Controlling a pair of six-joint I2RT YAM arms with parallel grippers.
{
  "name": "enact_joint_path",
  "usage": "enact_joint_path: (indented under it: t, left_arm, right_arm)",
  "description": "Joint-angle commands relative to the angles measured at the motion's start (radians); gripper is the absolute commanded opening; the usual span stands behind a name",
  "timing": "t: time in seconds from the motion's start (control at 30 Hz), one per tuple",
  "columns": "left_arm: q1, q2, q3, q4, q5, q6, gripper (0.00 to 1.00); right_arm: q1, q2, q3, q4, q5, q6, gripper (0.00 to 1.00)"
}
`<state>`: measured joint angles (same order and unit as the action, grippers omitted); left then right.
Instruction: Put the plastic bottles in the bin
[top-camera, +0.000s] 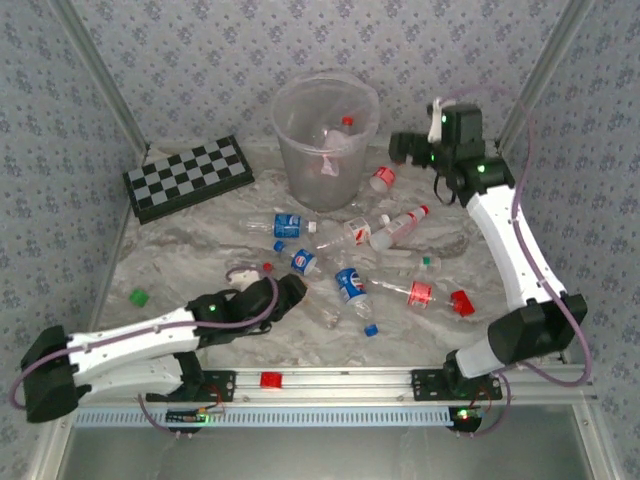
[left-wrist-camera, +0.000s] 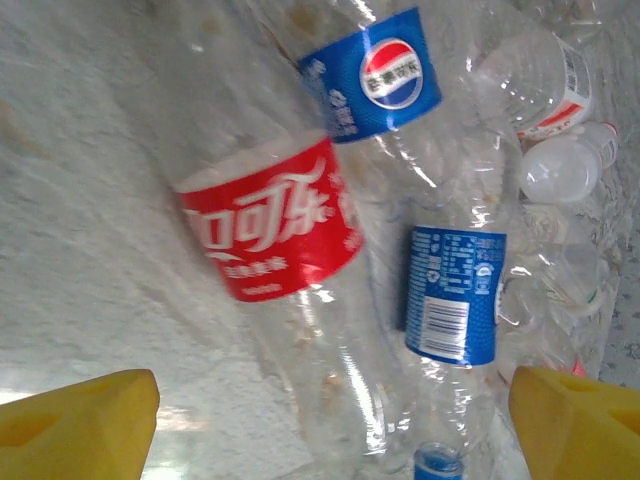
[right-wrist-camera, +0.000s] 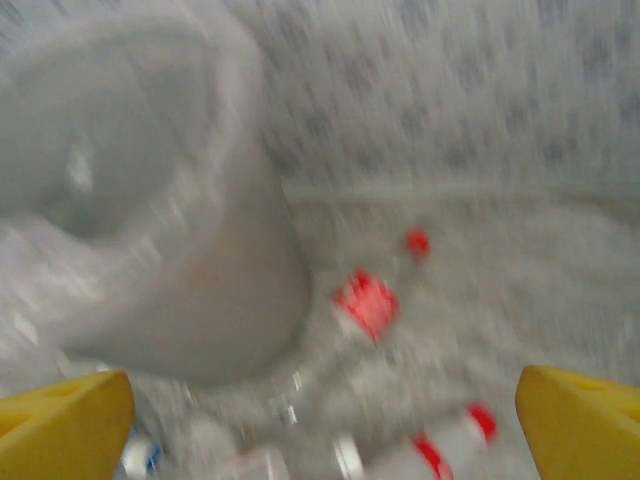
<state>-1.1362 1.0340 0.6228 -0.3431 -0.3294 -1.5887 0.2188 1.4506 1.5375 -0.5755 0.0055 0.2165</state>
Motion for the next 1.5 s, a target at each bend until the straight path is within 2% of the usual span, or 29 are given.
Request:
enact_joint_path:
  t: [0.0,0.1,0.2,0.33,0.43,0.57,0.8,1.13,1.23,1.47]
  left_arm:
    - [-0.025,0.121,0.066,0.040,0.026,-0.102,0.91]
    - [-0.031,0.206,0.067,0.127,0.102,-0.135,0.92]
    - [-0.036,0.236,0.086,0.118,0.117,-0.166,0.91]
    - [-0.055,0.290,0.102,0.145,0.143,-0.220,0.87]
    - [-0.056,0.355,0.105,0.199,0.181,-0.228,0.84]
    - [-0.056,0.452,0.134,0.274,0.263,-0.211,0.83]
    - [-0.051,0.526,0.169,0.293,0.299,-0.200,0.78]
    - [-0.028,0.505,0.164,0.225,0.273,-0.228,0.52]
    - [-0.028,0.484,0.168,0.190,0.241,-0.234,0.47]
    - [-0.039,0.420,0.341,-0.137,0.035,-0.125,0.45]
  right_arm:
    - [-0.008,-0.090,-0.153,0.015,-0.005,0.087,1.00]
    - [-0.018,-0.154,-0.214,-0.068,-0.003,0.097,1.00]
    - [-0.015,-0.197,-0.241,-0.172,0.048,0.135,1.00]
    - [0.047,-0.275,-0.321,-0.223,0.101,0.176,1.00]
    - [0.091,-0.341,-0.413,-0.198,0.140,0.180,1.00]
    - [0.097,-0.422,-0.492,-0.110,0.090,0.175,1.00]
    - [0.134,-0.429,-0.488,-0.070,0.080,0.147,1.00]
    - [0.155,-0.383,-0.497,0.000,0.023,0.105,1.00]
    - [0.161,-0.382,-0.493,0.013,-0.003,0.091,1.00]
    - [0.209,-0.396,-0.450,0.066,-0.187,0.051,1.00]
